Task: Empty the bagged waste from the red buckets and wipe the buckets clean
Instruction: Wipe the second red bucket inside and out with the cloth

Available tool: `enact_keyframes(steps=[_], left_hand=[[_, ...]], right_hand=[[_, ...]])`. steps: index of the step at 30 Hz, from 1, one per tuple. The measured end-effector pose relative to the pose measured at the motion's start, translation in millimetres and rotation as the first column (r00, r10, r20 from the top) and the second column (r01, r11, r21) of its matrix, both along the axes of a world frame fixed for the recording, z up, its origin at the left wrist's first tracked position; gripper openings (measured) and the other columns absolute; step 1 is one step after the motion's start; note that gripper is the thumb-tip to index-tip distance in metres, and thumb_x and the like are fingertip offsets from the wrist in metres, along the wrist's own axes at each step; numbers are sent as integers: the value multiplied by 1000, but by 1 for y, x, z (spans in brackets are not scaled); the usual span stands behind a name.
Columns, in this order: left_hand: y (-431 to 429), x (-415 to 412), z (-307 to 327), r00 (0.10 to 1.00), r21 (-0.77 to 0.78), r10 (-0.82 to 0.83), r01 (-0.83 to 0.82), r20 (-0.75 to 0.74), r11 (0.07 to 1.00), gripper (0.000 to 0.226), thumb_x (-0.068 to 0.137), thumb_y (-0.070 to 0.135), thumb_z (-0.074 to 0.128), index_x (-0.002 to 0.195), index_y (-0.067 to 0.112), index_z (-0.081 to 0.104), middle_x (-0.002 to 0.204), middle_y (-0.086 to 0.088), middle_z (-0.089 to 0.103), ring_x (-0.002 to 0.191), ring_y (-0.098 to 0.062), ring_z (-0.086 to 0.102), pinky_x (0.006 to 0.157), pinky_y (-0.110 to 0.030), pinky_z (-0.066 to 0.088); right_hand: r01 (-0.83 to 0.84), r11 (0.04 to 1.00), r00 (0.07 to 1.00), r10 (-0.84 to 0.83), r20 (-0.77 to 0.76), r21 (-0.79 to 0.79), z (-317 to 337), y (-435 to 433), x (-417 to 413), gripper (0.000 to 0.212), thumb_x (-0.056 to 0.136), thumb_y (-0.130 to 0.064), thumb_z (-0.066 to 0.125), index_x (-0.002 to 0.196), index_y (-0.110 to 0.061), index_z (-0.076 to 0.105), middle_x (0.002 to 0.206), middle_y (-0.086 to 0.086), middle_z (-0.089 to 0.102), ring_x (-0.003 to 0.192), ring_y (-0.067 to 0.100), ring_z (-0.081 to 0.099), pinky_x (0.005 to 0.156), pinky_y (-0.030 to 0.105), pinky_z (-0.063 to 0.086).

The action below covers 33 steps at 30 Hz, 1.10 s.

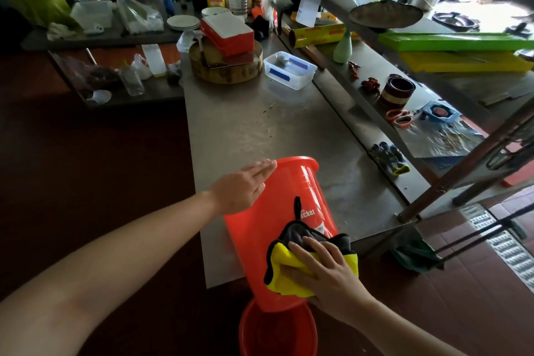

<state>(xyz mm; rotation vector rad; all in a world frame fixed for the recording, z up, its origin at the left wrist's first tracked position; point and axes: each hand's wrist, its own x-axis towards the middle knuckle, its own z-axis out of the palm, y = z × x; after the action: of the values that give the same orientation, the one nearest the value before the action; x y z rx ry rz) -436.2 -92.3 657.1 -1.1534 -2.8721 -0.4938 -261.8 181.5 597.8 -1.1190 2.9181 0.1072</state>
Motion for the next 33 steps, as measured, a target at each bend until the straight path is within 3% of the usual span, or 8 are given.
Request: enact_keyframes(steps=[5, 10, 13, 17, 21, 24, 28, 33], left_hand=[[-1, -13, 25, 987, 118, 75, -92, 143, 989, 45, 106, 15, 44, 150, 17, 47, 154, 1, 47, 141, -13, 43, 118, -27, 32], [6, -27, 49, 928, 80, 152, -189, 341, 979, 37, 106, 22, 44, 139, 19, 61, 143, 1, 59, 133, -13, 52, 115, -32, 36], [13, -28, 62, 913, 13, 195, -213, 358, 977, 39, 110, 28, 36, 135, 20, 64, 138, 0, 63, 129, -15, 56, 111, -34, 38], [20, -22, 74, 893, -145, 290, -255, 344, 956, 50, 112, 35, 23, 140, 17, 60, 144, -1, 58, 136, -15, 49, 115, -30, 31], [20, -6, 68, 837, -192, 402, -354, 371, 915, 57, 109, 47, 20, 148, 18, 50, 153, -3, 49, 144, -16, 39, 119, -32, 24], [21, 16, 53, 807, -95, 394, -395, 440, 914, 55, 109, 48, 20, 154, 24, 40, 159, 5, 39, 148, -8, 30, 123, -30, 18], [15, 31, 37, 809, -3, 371, -416, 456, 909, 52, 109, 48, 22, 158, 32, 30, 163, 18, 26, 149, 4, 16, 126, -30, 11], [12, 35, 18, 772, 92, 376, -485, 512, 870, 53, 110, 42, 23, 159, 23, 25, 166, 12, 19, 149, 5, 13, 127, -30, 10]], right_hand=[[-160, 979, 987, 162, -7, 125, 19, -21, -41, 72, 76, -40, 73, 142, -51, 46, 161, -6, 34, 146, 33, 37, 109, 54, 43], [-136, 986, 991, 135, 16, 98, 49, -51, -102, 74, 64, -41, 85, 133, -49, 59, 153, -5, 47, 139, 34, 47, 104, 53, 47], [-143, 986, 990, 141, 23, 86, 61, -67, -133, 61, 75, -47, 78, 133, -48, 59, 155, -4, 44, 143, 34, 40, 109, 53, 41], [-171, 985, 984, 169, 63, 37, 63, -76, -144, 54, 83, -44, 69, 135, -45, 58, 159, -2, 38, 146, 35, 32, 113, 54, 33], [-246, 969, 967, 244, 70, 17, 51, -50, -109, 63, 70, -41, 80, 131, -44, 62, 150, 0, 50, 139, 36, 46, 105, 55, 45], [-323, 946, 943, 319, 92, 26, 32, -17, -70, 76, 59, -44, 82, 131, -47, 60, 150, -1, 51, 136, 35, 50, 101, 55, 50], [-427, 904, 902, 425, 74, 10, 8, 21, -39, 72, 67, -50, 76, 135, -49, 52, 160, -3, 36, 145, 34, 38, 107, 56, 44], [-480, 877, 877, 481, 23, -8, 4, 32, -47, 71, 71, -55, 71, 139, -49, 49, 163, -4, 31, 147, 31, 34, 112, 53, 37]])
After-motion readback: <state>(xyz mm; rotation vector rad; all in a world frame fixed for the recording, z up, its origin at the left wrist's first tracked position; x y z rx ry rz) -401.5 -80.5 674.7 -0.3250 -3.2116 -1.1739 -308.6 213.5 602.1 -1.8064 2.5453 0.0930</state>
